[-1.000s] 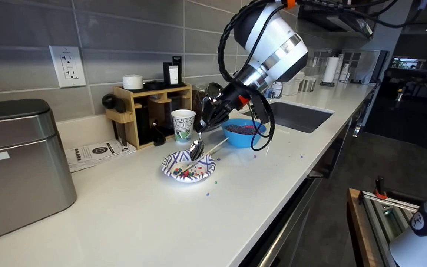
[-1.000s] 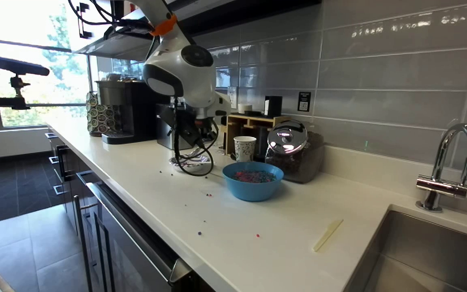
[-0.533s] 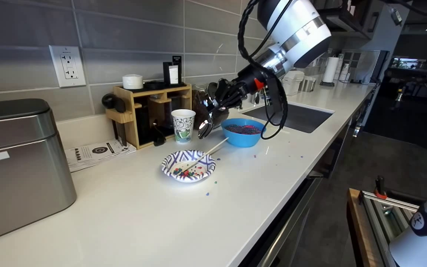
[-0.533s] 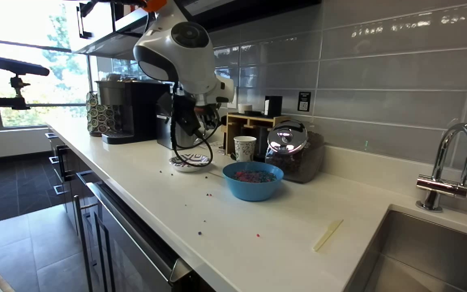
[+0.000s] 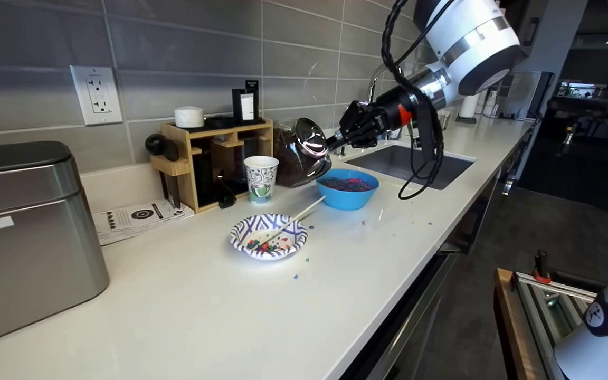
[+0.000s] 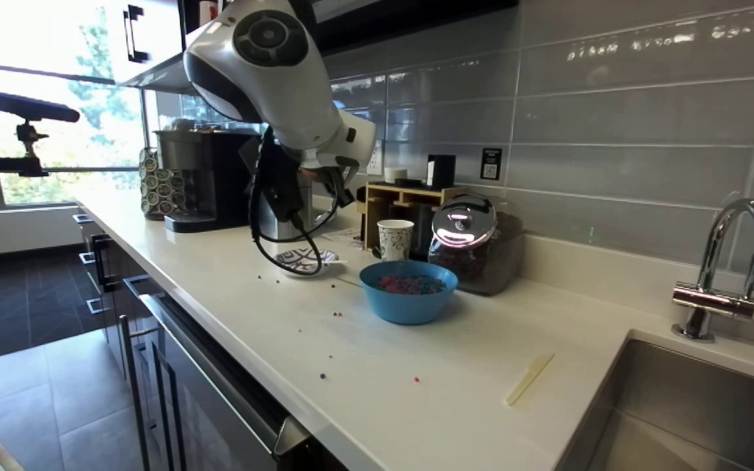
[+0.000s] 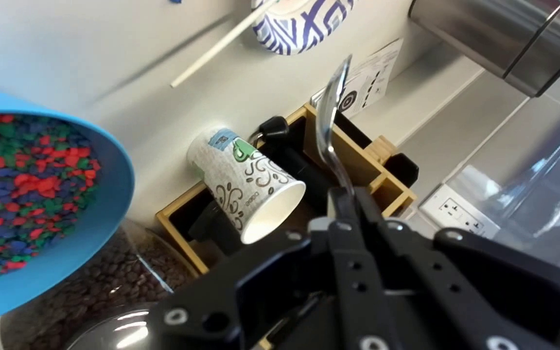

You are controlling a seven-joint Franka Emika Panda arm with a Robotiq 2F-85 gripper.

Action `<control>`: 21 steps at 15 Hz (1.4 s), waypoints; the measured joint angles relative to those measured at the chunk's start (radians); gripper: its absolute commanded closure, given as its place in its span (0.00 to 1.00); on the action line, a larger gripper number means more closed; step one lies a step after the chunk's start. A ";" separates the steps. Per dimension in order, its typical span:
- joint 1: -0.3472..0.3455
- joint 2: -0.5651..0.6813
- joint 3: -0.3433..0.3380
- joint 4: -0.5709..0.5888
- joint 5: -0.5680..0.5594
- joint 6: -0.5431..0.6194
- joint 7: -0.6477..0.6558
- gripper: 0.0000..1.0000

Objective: Scoop up the contents of the blue bowl and put them into the white bowl

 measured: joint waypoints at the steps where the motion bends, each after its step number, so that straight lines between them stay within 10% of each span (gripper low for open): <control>1: -0.007 -0.025 -0.013 -0.021 0.021 0.000 -0.006 0.99; 13: -0.038 -0.107 -0.053 -0.078 0.040 0.000 -0.035 1.00; 21: -0.135 -0.096 -0.214 -0.018 -0.107 -0.024 -0.031 1.00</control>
